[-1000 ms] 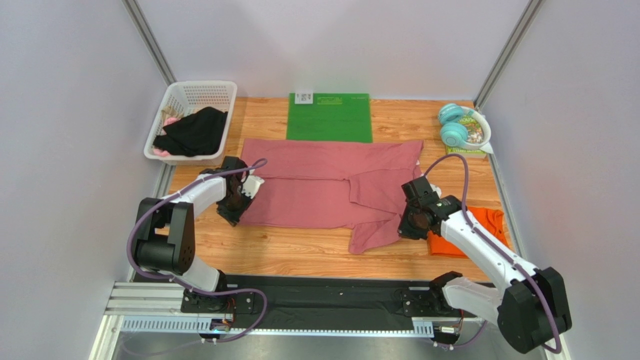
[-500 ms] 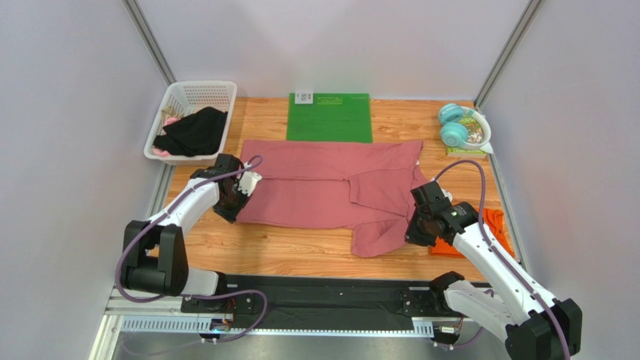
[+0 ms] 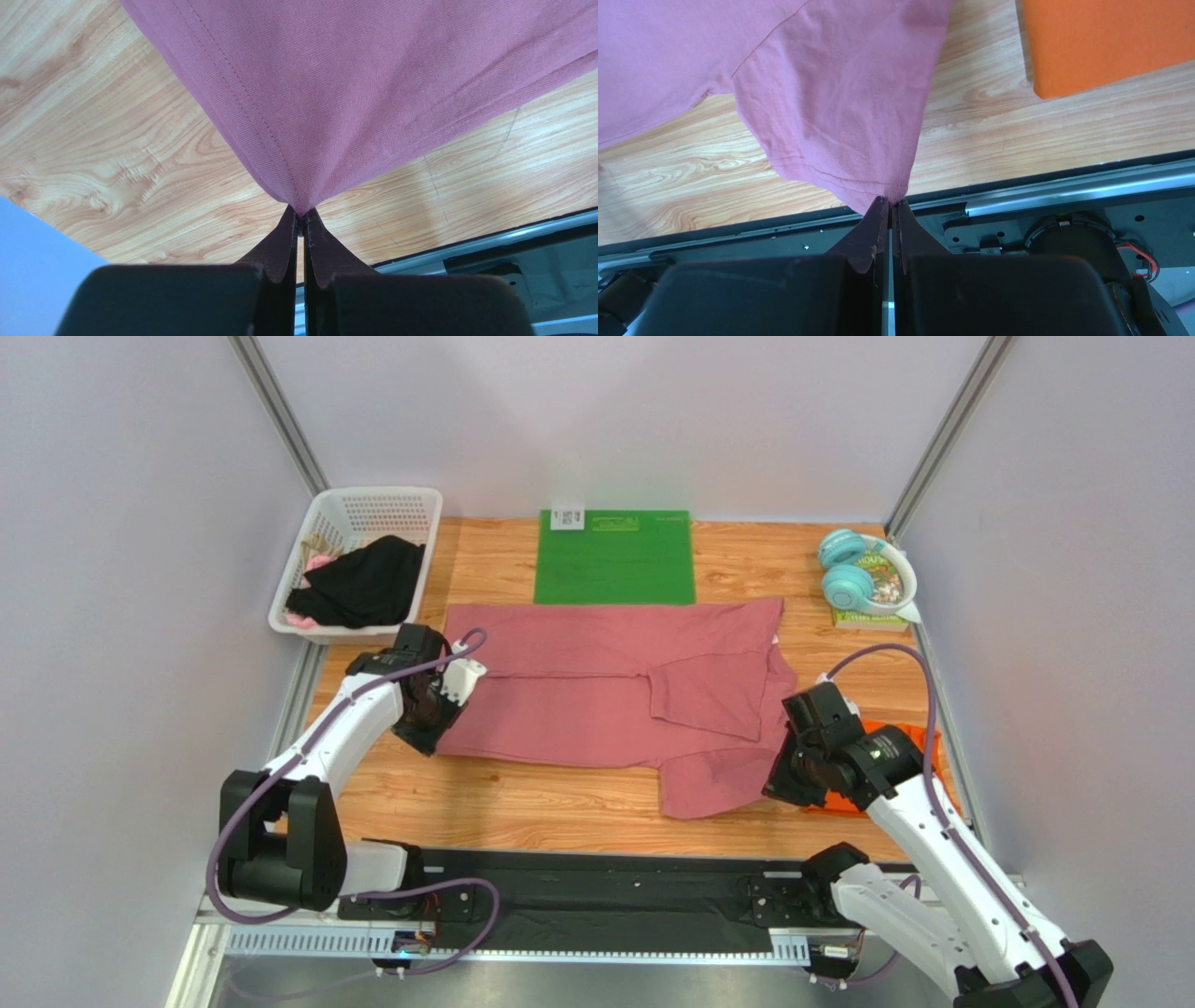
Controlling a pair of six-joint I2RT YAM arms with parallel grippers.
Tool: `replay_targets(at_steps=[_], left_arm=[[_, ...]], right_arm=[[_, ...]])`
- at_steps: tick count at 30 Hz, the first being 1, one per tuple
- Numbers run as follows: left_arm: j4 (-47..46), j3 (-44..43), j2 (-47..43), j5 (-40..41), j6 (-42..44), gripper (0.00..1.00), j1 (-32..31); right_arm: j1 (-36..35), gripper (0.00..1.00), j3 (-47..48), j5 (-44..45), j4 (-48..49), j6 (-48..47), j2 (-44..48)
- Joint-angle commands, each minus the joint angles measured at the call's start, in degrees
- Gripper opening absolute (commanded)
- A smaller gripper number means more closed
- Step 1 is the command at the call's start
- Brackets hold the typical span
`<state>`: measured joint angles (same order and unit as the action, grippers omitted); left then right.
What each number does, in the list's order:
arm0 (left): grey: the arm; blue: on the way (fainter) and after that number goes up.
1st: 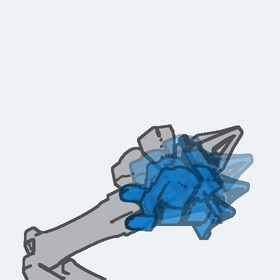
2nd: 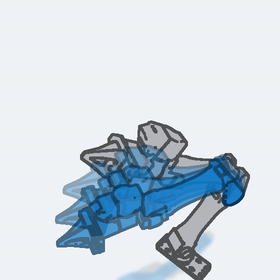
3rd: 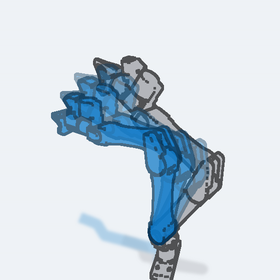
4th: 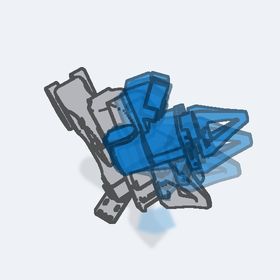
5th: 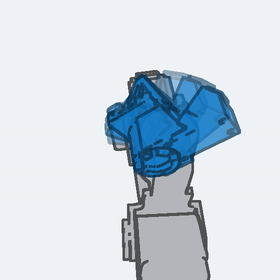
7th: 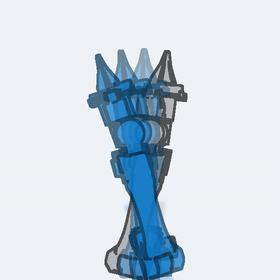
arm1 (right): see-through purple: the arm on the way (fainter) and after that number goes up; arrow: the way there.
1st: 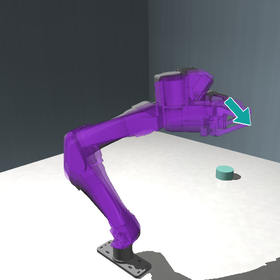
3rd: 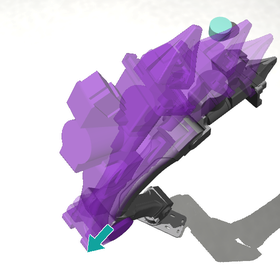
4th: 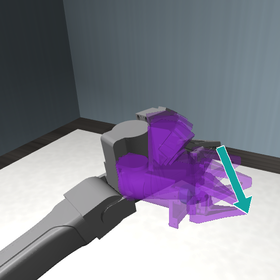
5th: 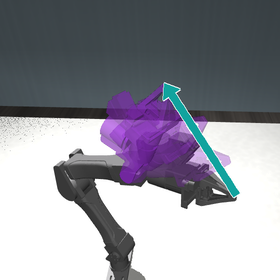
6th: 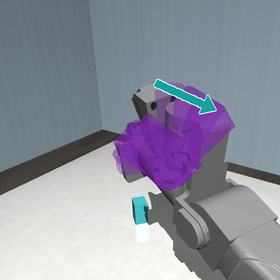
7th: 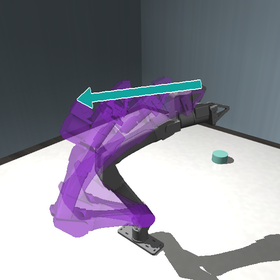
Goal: Fold and stack the t-shirts
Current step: Fold the other side of the tshirt into a rectangle
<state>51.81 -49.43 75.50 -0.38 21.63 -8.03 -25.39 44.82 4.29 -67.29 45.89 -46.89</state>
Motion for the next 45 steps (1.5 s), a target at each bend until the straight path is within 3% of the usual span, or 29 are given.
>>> replay_targets(at_steps=[1, 18, 25, 35, 45], left_arm=[[2.59, 1.17, -4.13, 0.12, 3.33, 0.0, 0.47], [6.19, 1.8, -9.15, 0.12, 4.83, 0.0, 0.56], [5.85, -4.25, -6.87, 2.49, 5.44, 0.0, 0.56], [3.04, -14.73, 4.46, 4.69, 7.02, 0.0, 0.74], [1.19, -19.48, 11.68, 5.92, 7.9, 0.0, 1.35]], right_arm=[[-0.98, 0.0, 2.38, -1.57, -7.14, 2.79, 4.78], [-1.77, 0.0, 7.82, -4.56, -19.2, 5.44, 13.94], [-1.77, 0.0, 16.42, 0.62, -17.36, 2.99, 7.89], [-1.07, 0.0, 23.82, 9.23, -10.94, -2.73, -3.37], [5.34, 0.0, 28.83, 7.66, -3.38, -8.0, -12.6]])
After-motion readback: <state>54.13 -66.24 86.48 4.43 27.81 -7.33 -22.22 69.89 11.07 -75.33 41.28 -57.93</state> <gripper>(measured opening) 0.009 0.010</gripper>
